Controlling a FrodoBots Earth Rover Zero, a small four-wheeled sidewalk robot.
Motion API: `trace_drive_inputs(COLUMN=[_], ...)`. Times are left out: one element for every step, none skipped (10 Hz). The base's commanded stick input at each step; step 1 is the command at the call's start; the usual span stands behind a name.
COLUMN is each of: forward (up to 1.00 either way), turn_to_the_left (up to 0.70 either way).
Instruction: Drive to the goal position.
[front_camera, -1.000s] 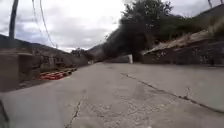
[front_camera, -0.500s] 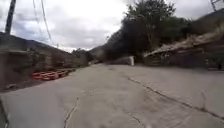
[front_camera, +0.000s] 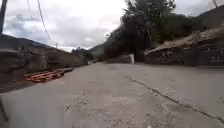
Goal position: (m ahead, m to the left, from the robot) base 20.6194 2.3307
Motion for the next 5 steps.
trace_drive_inputs(forward=[0.70,0.70,0.70,0.70,0.70], turn_to_the_left=[0.00,0.00,0.00,0.00,0.00])
